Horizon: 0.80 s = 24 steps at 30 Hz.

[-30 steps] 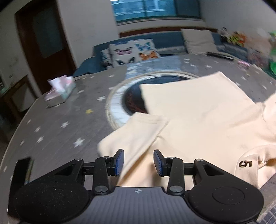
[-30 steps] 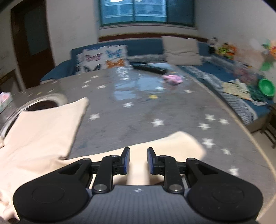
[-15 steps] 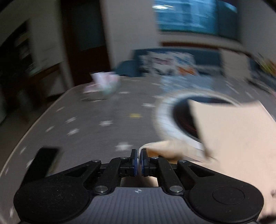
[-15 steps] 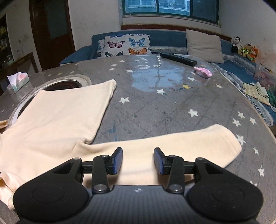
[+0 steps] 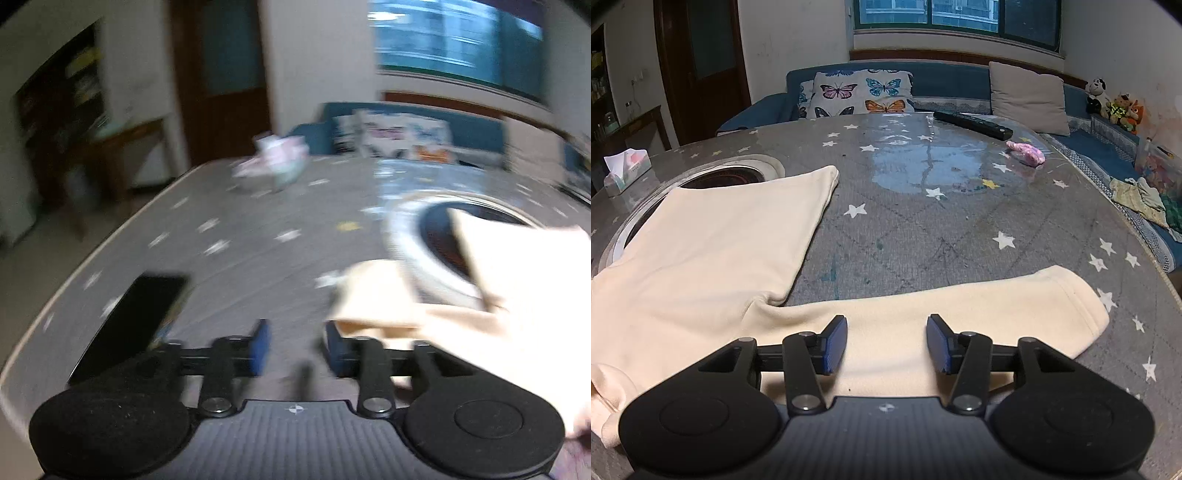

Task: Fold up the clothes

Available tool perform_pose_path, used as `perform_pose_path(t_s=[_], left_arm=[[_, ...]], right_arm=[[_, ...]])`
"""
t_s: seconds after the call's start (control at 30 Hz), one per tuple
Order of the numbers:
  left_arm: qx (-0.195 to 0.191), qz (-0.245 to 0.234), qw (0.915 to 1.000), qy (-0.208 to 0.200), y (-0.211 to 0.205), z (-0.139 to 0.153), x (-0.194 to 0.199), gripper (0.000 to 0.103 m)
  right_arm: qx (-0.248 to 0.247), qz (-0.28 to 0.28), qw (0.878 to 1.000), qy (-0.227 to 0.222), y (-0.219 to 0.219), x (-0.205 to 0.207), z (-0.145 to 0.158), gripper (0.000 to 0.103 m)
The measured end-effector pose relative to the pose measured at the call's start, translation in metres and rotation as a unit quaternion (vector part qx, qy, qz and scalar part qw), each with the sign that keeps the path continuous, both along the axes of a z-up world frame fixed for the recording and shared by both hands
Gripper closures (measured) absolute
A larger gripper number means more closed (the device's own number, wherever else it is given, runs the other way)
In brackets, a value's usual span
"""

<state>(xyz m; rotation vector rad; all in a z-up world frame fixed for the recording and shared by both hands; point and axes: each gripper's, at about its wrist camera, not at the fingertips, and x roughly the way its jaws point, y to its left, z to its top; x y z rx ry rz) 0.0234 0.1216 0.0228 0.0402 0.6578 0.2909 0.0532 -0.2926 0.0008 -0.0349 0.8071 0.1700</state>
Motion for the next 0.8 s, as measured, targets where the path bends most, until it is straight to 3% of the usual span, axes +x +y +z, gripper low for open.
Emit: perform_pose_path(t_s=[0.1, 0.13, 0.2, 0.33, 0.5, 0.63, 0.8], left_arm=[[0.038, -0.057, 0.9975, 0.018, -0.026, -0.008, 0.012, 0.042], [0.049, -0.068, 0.9962, 0.026, -0.032, -0.013, 0.016, 0.035], [0.077, -0.076, 0.9931, 0.043, -0.041, -0.022, 0.026, 0.033], [0.104, -0.059, 0.9922, 0.033, -0.039, -0.026, 0.033, 0.03], [0.043, 0.054, 0.9976, 0.004, 0.01, -0.017, 0.042, 0.03], [0.01, 0.148, 0.989, 0.002, 0.049, -0.013, 0.036, 0.031], [-0.012, 0.169, 0.9855, 0.002, 0.068, -0.009, 0.013, 0.036]], right_arm=[[0.002, -0.001, 1.0, 0.0, -0.001, 0.0, 0.0, 0.053], [0.003, -0.001, 1.0, 0.0, -0.001, 0.0, 0.0, 0.053], [0.005, -0.001, 1.0, 0.0, -0.001, 0.0, -0.001, 0.053], [0.008, -0.003, 1.0, 0.0, -0.002, 0.0, 0.0, 0.052], [0.007, -0.003, 1.0, 0.001, -0.002, 0.001, -0.001, 0.05], [0.006, -0.002, 1.0, 0.001, -0.002, 0.001, -0.001, 0.049], [0.004, -0.002, 1.0, 0.001, -0.002, 0.002, -0.001, 0.048]])
